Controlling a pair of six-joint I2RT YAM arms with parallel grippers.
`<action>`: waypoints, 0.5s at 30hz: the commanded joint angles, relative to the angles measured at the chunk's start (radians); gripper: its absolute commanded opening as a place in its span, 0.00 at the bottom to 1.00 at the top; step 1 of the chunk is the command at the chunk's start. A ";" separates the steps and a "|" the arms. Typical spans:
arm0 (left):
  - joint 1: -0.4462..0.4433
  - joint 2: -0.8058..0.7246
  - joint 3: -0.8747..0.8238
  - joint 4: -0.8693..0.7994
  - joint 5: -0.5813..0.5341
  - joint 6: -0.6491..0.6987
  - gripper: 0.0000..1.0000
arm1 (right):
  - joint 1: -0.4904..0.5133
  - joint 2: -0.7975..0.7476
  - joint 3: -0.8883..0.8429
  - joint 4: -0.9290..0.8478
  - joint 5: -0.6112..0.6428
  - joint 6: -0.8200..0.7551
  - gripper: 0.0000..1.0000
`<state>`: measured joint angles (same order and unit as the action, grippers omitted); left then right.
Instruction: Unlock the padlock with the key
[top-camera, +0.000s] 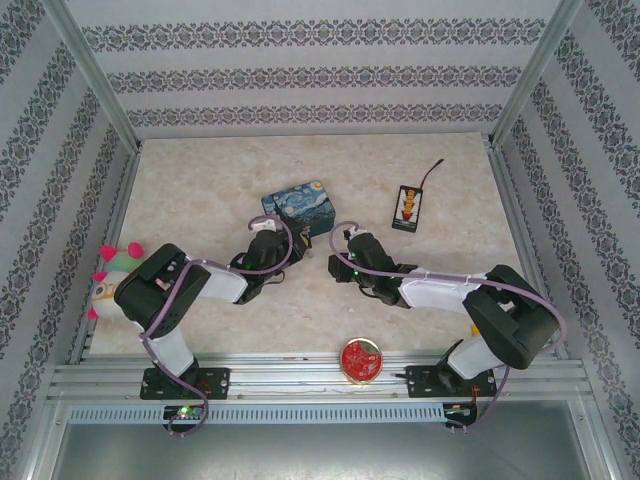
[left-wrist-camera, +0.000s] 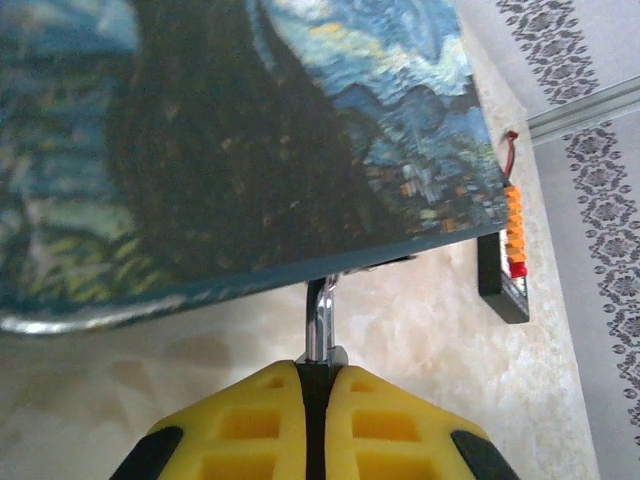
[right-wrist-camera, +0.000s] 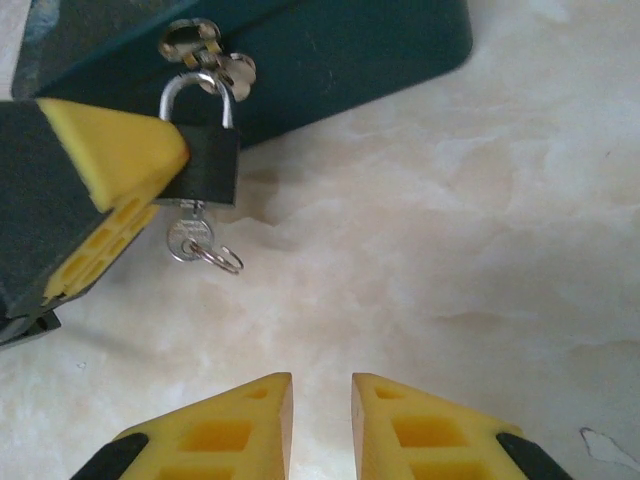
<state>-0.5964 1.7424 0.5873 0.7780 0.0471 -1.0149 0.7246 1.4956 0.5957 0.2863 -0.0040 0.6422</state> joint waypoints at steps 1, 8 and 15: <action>-0.008 0.008 -0.013 0.093 -0.010 -0.061 0.00 | 0.012 0.014 0.021 0.001 0.007 -0.054 0.24; -0.008 0.046 -0.026 0.123 0.000 -0.122 0.00 | 0.020 0.043 0.024 0.046 -0.009 -0.102 0.22; -0.008 0.061 -0.024 0.130 0.014 -0.162 0.00 | 0.066 0.079 0.060 0.055 0.034 -0.186 0.24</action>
<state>-0.5964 1.7901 0.5732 0.8669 0.0586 -1.1381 0.7712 1.5612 0.6193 0.3073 -0.0040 0.5205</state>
